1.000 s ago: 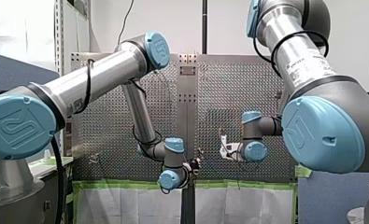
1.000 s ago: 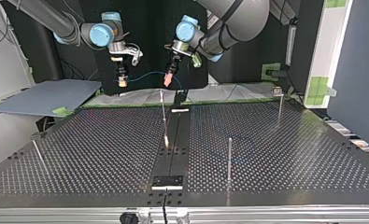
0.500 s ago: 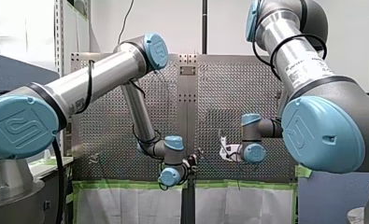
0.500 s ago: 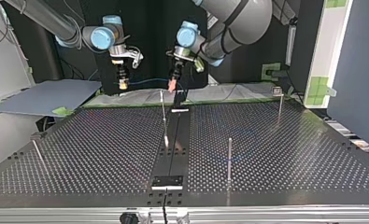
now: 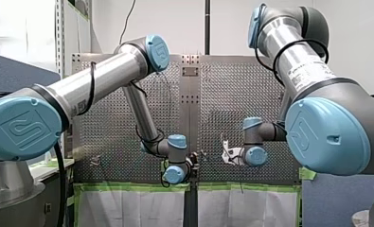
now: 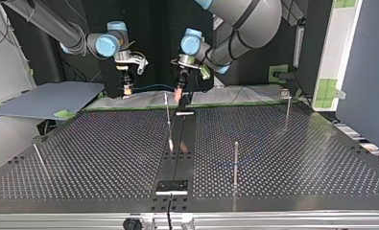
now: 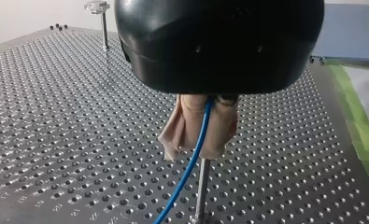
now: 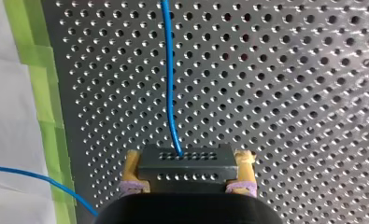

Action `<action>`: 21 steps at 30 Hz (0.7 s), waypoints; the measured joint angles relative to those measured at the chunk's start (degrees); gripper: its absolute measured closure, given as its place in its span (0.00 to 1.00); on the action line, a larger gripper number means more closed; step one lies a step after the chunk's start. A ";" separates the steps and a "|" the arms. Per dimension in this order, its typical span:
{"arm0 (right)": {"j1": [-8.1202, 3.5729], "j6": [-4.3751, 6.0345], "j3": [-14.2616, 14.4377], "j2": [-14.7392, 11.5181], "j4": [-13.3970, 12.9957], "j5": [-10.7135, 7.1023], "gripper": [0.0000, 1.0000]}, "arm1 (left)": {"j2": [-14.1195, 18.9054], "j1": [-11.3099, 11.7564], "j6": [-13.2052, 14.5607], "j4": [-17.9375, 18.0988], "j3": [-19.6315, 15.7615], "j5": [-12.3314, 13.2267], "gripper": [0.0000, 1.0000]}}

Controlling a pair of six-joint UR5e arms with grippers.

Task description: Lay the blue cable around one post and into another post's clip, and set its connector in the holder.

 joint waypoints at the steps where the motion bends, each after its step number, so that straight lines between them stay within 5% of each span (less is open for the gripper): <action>1: 0.00 -0.01 -0.24 0.14 0.16 0.00 1.00 | 0.00 0.07 0.08 0.02 0.07 0.00 1.00; 21: -1.43 0.86 -2.05 0.53 0.52 0.20 1.00 | -0.98 2.80 1.11 -3.64 2.58 0.90 1.00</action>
